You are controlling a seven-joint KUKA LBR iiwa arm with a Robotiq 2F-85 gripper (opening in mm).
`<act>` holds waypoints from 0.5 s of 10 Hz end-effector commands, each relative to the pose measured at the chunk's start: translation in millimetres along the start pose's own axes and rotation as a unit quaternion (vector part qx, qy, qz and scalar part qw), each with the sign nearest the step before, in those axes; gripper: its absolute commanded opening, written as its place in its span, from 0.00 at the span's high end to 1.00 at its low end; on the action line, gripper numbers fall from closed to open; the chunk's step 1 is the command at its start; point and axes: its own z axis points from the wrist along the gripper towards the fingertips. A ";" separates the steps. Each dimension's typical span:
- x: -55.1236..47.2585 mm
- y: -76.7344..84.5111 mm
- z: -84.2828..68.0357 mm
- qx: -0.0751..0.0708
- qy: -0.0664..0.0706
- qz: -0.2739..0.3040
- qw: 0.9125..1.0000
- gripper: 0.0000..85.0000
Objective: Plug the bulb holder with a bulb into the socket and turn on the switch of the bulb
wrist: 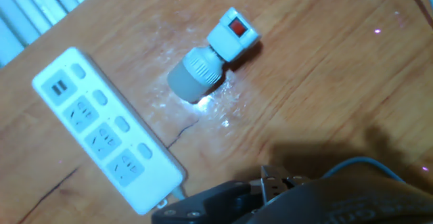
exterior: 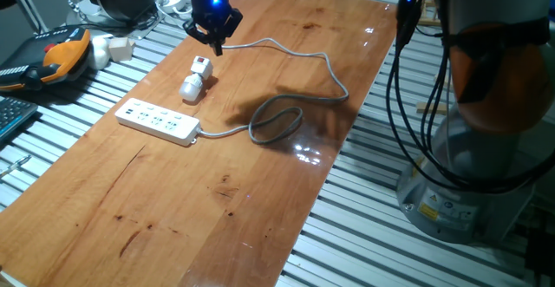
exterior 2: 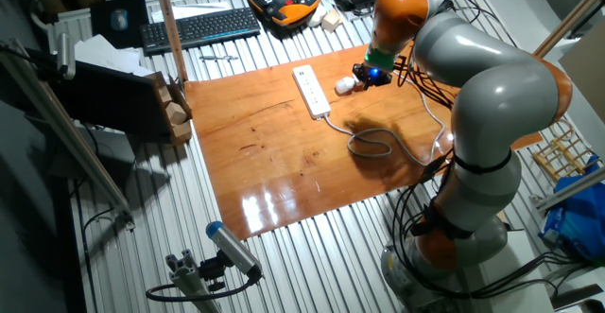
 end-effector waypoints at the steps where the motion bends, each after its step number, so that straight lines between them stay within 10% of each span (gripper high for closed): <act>1: -1.0 -0.1 -0.6 0.002 0.003 0.005 1.000 1.00; 5: -9.2 3.4 -4.7 0.009 0.019 0.025 0.999 1.00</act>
